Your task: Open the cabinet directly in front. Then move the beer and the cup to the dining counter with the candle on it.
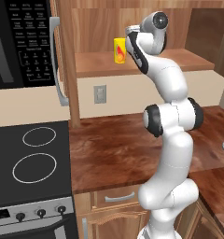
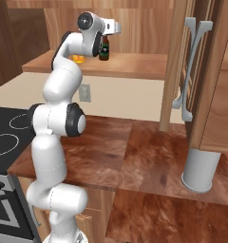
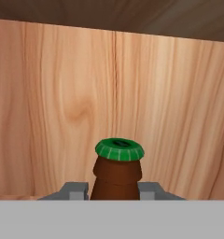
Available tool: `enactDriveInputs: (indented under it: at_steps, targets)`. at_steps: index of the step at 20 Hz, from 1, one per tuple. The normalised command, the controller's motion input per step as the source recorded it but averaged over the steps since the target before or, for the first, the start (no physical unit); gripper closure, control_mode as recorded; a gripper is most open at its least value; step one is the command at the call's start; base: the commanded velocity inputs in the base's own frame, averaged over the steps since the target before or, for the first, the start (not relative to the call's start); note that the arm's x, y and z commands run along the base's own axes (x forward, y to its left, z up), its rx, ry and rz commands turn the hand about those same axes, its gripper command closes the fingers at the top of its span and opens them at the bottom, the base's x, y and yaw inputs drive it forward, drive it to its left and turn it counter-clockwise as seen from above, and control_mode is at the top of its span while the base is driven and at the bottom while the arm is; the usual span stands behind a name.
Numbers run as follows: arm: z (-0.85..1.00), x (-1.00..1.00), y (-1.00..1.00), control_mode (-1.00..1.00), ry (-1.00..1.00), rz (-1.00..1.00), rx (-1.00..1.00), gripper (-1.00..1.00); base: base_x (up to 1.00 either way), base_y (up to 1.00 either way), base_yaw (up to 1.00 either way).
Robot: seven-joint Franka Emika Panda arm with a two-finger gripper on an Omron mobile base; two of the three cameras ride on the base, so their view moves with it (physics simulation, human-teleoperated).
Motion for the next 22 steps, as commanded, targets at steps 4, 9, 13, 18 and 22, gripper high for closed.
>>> enactDriveInputs:
  at_steps: [4, 9, 13, 18, 22]
  targets:
    - [0.00, 0.00, 0.00, -1.00, 0.00, 0.00, 0.00, 1.00, 0.00, 0.00, 0.00]
    - [0.02, -0.16, -0.01, -1.00, -0.10, 0.00, 0.00, 1.00, 0.00, 0.00, 0.00]
    - [0.06, -0.29, -0.06, -1.00, -0.29, 0.00, 0.02, 1.00, 0.00, 0.00, 0.00]
    - [0.01, -0.08, -0.01, -1.00, -0.09, 0.00, 0.00, 1.00, 0.00, 0.00, 0.00]
    - [0.08, -0.13, 0.00, -1.00, -0.01, 0.00, 0.00, 1.00, 0.00, 0.00, 0.00]
